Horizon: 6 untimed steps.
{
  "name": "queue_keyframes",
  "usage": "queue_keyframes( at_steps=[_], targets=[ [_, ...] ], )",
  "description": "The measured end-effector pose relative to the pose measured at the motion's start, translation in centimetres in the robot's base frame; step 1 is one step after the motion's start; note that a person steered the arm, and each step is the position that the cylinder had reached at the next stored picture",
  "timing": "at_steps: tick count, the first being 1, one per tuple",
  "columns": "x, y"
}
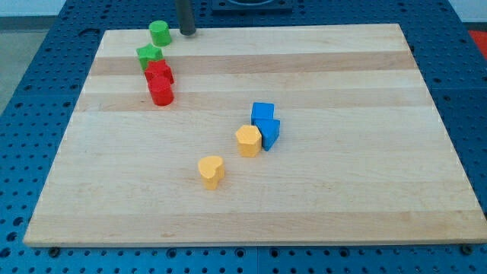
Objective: Move green star closer to the green circle
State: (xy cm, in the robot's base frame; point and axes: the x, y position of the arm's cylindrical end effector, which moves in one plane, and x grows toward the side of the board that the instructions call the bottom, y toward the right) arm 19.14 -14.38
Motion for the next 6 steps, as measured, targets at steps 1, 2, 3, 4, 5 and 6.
queue_keyframes(
  at_steps=[1,2,3,4,5,6],
  targets=[
    [0.9,-4.3],
    [1.1,-7.2],
    [1.1,-3.7],
    [3.9,0.1],
    [6.8,-1.1],
    [8.3,-3.7]
  ],
)
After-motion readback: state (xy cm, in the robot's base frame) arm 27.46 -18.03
